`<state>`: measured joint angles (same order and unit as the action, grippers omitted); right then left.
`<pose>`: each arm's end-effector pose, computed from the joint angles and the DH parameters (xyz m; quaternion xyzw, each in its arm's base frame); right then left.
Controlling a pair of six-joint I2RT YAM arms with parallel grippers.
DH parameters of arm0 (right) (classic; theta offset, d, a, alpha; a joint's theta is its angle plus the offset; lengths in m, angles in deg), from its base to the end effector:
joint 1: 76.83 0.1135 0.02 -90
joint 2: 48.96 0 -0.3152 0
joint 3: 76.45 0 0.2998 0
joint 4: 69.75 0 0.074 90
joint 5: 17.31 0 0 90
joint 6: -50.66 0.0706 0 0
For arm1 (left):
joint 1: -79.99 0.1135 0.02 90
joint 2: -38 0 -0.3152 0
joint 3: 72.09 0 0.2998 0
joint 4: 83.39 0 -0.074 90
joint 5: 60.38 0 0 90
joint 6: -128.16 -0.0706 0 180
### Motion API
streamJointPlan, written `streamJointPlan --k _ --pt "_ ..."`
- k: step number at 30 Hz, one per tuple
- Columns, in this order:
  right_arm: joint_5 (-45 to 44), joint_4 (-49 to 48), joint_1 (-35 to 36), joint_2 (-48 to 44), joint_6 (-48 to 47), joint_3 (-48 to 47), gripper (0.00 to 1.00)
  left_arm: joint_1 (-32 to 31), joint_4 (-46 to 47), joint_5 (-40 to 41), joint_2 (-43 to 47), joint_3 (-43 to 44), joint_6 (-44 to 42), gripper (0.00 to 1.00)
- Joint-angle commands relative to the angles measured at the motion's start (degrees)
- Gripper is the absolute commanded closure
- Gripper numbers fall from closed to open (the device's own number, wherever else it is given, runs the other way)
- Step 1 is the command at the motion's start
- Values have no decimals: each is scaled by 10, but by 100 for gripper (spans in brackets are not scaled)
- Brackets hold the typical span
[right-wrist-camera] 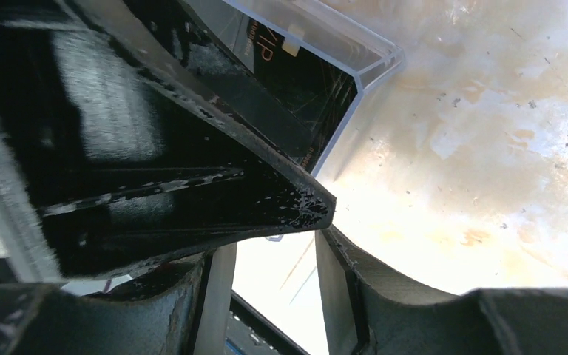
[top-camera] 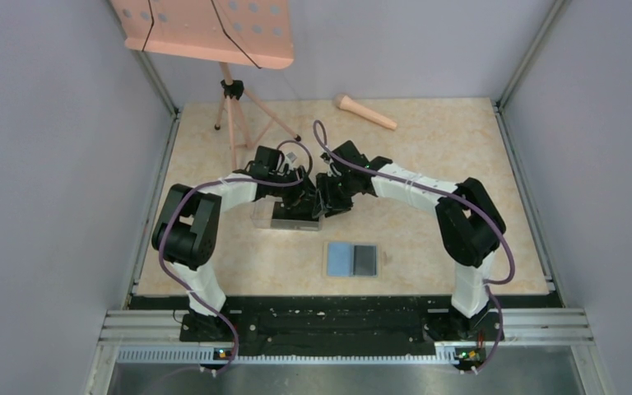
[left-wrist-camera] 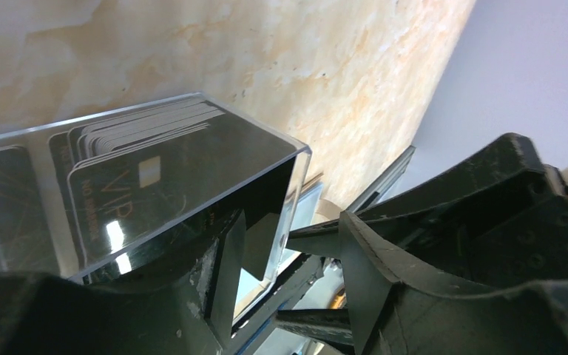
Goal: Put the credit cards into the card holder
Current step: Pick up the credit card from the storage box.
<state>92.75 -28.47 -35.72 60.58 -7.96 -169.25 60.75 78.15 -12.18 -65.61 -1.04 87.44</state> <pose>0.3509 0.3383 0.2052 -0.1281 0.9391 0.2954 0.1198 0.3872 -0.1850 0.1601 -0.1133 0.8814 -0.4534 0.0683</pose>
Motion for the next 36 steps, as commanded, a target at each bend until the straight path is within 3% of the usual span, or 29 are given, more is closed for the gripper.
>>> streamJointPlan --k 1,6,13,21,29,36 --pt "19 -116 -11 -61 44 40 55 -8 -93 20 15 16 -47 46" --pt "66 -219 -49 -109 108 123 55 -9 -95 14 5 14 -48 46" --pt "85 -243 -74 -125 122 161 56 -14 -69 -17 -3 10 -38 48" --pt "94 -262 -79 -126 134 177 56 -22 -40 -42 -6 16 -18 66" --pt "97 -268 -84 -130 139 188 56 -23 -53 -36 12 23 -23 98" --pt "97 -268 -87 -133 139 192 56 -23 -64 -27 34 32 -25 100"
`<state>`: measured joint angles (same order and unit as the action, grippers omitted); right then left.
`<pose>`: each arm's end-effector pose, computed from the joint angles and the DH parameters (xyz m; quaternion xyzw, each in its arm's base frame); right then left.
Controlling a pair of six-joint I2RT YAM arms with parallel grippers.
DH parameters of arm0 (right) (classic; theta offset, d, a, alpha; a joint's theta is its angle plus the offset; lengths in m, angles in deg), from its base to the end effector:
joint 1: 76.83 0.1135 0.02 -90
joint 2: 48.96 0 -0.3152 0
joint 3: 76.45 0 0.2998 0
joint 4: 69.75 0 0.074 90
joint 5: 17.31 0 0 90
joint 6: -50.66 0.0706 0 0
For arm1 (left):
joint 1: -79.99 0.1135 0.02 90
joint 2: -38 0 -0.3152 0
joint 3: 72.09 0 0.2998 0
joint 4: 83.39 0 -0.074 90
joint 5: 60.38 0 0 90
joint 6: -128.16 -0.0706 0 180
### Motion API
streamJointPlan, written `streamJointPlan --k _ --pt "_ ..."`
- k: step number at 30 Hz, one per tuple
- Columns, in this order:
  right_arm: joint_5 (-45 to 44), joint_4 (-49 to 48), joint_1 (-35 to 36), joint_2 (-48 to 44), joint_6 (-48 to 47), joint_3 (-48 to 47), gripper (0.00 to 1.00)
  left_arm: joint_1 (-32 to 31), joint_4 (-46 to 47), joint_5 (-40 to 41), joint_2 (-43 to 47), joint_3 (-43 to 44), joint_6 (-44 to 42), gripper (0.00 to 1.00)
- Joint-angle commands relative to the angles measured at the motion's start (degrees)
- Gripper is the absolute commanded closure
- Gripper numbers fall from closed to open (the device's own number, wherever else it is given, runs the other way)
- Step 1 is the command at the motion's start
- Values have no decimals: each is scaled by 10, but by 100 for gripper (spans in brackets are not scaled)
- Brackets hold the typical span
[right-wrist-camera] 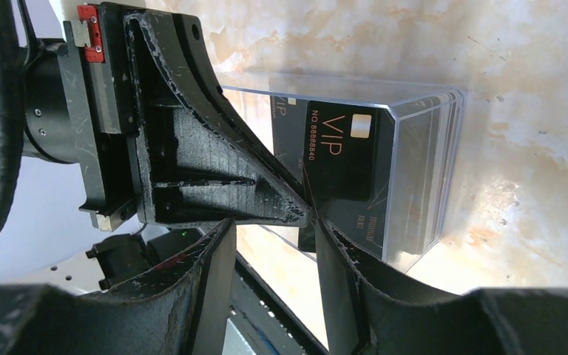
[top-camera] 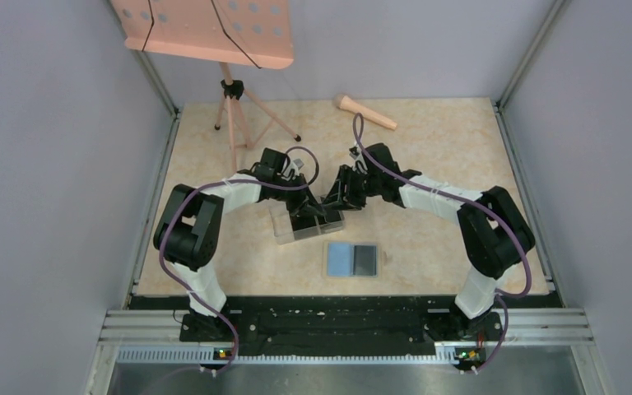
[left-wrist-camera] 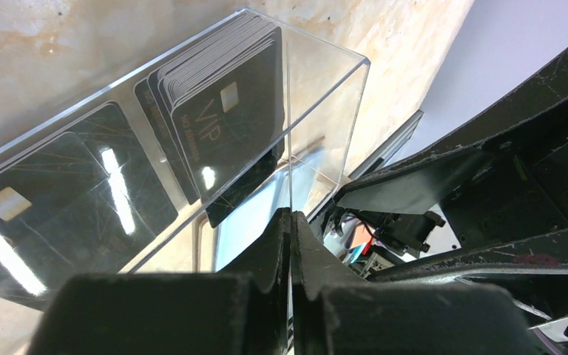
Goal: Put the credit cards into the card holder
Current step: Pick up the credit card from the storage box.
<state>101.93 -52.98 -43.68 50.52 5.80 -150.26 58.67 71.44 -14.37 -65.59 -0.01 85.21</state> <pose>0.3514 0.2707 0.2030 -0.0087 0.8913 0.4254 0.1568 0.3718 -0.1977 0.1589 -0.0931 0.8899 -0.4462 0.0183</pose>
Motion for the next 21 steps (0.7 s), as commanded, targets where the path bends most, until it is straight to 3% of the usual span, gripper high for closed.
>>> streamJointPlan --k 1,16,21 --pt "4 -22 -9 -34 1 3 56 -2 1 -4 37 23 -3 100" --pt "1 -3 -37 -76 -11 7 55 -1 -12 34 95 20 -12 100" --pt "39 -8 -64 -109 -20 32 44 -1 -11 31 132 18 -19 100"
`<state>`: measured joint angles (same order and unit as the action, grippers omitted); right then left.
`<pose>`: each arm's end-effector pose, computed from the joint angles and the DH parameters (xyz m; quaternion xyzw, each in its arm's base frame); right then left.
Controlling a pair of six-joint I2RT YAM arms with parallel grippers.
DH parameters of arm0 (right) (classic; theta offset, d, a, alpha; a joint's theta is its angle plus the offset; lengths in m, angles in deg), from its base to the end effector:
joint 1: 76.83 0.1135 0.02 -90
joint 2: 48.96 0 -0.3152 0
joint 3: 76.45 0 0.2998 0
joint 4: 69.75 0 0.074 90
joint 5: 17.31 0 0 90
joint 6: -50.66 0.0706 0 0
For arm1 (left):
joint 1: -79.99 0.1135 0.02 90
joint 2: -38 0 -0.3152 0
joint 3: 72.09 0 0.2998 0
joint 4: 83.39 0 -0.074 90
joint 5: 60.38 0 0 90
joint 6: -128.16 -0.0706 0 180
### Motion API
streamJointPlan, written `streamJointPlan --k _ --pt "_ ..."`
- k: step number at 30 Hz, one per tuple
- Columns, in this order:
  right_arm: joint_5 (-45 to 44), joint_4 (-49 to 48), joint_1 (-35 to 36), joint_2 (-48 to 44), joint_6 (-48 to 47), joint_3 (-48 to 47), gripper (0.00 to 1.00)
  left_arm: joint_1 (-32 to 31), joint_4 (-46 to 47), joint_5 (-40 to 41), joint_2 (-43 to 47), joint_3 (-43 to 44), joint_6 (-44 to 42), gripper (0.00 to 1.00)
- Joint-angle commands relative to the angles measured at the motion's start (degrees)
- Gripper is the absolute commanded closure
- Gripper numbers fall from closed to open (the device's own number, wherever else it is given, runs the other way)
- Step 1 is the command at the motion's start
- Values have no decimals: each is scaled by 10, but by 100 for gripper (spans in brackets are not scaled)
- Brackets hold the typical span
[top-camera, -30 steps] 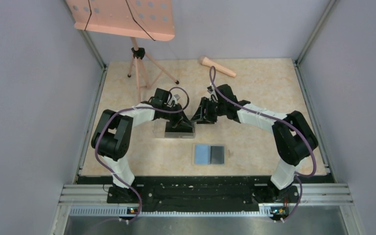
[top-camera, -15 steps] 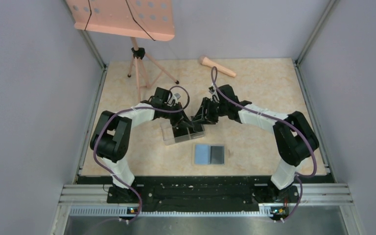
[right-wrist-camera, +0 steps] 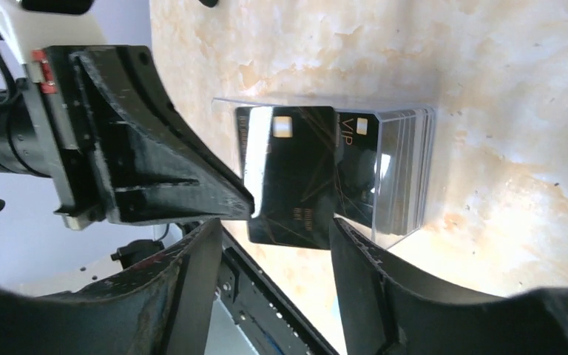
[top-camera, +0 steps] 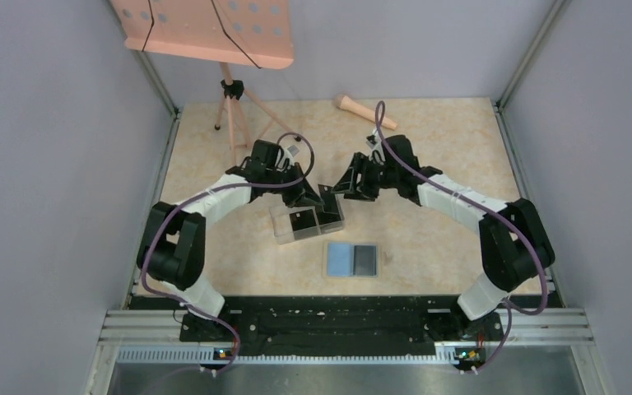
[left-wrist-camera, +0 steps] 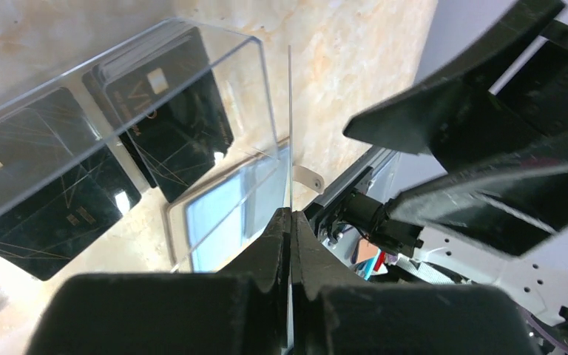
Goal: Put the credit cards into the card holder
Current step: Insert the credit card into the card holder.
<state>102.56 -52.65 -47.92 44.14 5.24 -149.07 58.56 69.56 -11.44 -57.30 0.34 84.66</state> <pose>0.3551 0.2363 0.2409 0.0054 0.8743 0.4406 0.2036 0.3622 -0.1920 0.2135 -0.0736 0.8849 -0.4525 0.0821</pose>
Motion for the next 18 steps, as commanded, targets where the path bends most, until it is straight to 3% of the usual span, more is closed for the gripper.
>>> streamJointPlan --k 1,4,9,12,18 --pt "46 -20 -26 -52 -14 28 41 0 8 -1 56 13 -15 100" --pt "94 -47 -40 -66 -9 52 36 0 15 -14 79 6 -12 100" --pt "181 -158 -45 -69 42 101 36 0 53 -55 111 -14 10 100" --pt "218 -279 -45 -64 105 133 39 0 66 -77 127 -20 17 100" --pt "251 -401 -45 -46 188 148 48 1 73 -81 156 -41 19 100"
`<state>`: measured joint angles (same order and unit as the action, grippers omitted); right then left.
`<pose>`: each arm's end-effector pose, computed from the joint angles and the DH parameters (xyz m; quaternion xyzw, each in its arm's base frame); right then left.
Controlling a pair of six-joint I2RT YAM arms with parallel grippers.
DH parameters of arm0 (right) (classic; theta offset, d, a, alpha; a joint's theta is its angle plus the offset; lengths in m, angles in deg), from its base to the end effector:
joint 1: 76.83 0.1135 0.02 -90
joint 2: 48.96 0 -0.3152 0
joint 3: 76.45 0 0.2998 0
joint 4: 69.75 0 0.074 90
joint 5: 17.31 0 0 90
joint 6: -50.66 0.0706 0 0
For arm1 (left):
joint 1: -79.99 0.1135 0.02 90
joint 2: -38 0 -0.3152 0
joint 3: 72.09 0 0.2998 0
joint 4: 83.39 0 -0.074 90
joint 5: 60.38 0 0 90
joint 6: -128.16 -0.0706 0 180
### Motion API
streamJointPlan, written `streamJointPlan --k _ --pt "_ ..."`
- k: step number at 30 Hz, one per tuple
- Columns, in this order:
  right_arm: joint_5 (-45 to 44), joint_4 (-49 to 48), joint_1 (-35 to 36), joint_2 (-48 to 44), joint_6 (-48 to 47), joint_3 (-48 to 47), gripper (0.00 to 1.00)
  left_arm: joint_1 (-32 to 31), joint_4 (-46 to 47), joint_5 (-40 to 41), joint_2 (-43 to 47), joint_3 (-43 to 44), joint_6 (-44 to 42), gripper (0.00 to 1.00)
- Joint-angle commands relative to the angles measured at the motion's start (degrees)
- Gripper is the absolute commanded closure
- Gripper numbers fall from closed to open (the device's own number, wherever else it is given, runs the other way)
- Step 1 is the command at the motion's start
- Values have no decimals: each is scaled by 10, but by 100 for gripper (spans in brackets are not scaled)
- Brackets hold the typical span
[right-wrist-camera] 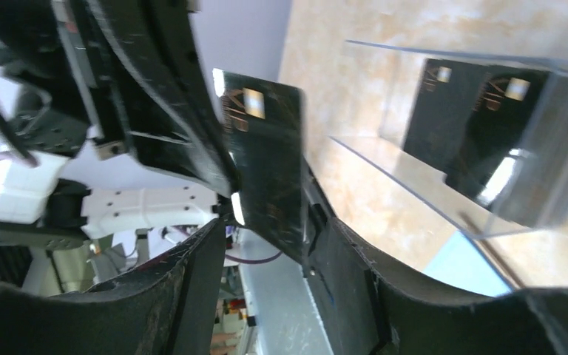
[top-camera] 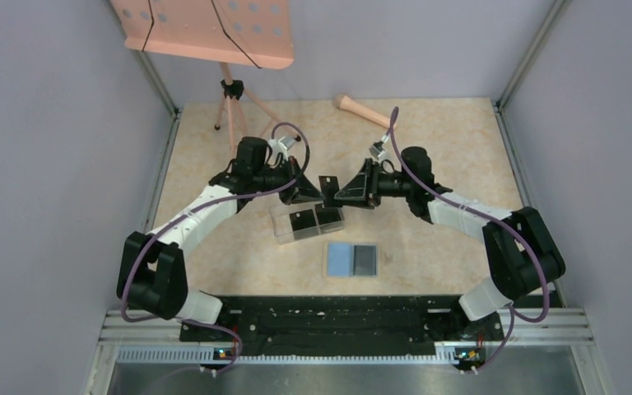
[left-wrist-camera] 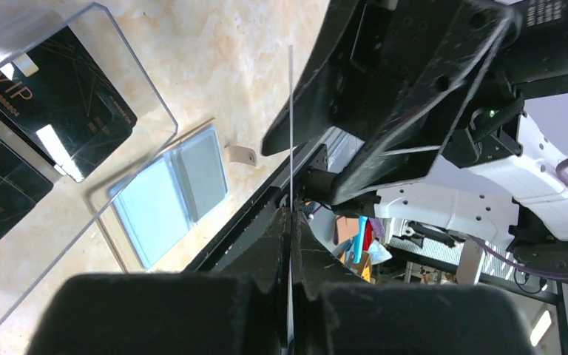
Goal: Put the credit cards into the card holder
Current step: Insert the credit card into the card holder.
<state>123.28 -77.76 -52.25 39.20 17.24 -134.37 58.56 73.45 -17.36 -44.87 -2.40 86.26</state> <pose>0.3219 0.2072 0.2326 -0.0221 0.7871 0.5973 0.1521 0.3267 -0.1837 0.2855 -0.0137 0.8378 -0.5282 0.1372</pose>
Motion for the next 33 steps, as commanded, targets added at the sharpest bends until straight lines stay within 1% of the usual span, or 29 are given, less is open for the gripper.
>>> streamJointPlan --k 1,6,9,11,13,14,15,16,17,18,20,21,23,25,28,33 --pt "47 -179 -1 6 86 4 48 0 35 -25 33 -17 4 100" --pt "64 -295 0 36 160 10 53 0 44 -35 49 -41 6 100" --pt "73 -332 4 52 183 7 61 0 46 -36 55 -49 7 100" --pt "75 -324 11 57 181 3 68 0 45 -34 58 -54 7 100" --pt "77 -294 17 59 160 -4 76 0 45 -31 60 -55 8 100" --pt "76 -263 20 59 142 -9 82 0 44 -31 62 -56 8 100" --pt "74 -236 25 56 122 -14 91 0 44 -29 64 -56 8 100" --pt "72 -211 28 53 104 -18 97 1 41 -28 64 -55 8 100" --pt "68 -188 31 50 87 -19 100 0 36 -25 67 -56 7 97" --pt "62 -174 32 46 76 -18 100 0 29 -18 70 -56 4 93" --pt "52 -170 31 34 70 -7 100 0 13 -1 80 -59 -2 80" --pt "47 -166 31 25 67 1 100 0 7 6 87 -62 -4 71" --pt "32 -159 32 8 57 19 100 0 -6 18 102 -73 -5 62" --pt "15 -150 31 -11 51 47 100 0 -14 30 117 -91 -4 57" --pt "-9 -131 31 -41 36 78 100 0 -20 43 144 -136 7 53" --pt "-45 -48 29 -98 -2 120 100 -1 -21 60 187 -227 24 52"
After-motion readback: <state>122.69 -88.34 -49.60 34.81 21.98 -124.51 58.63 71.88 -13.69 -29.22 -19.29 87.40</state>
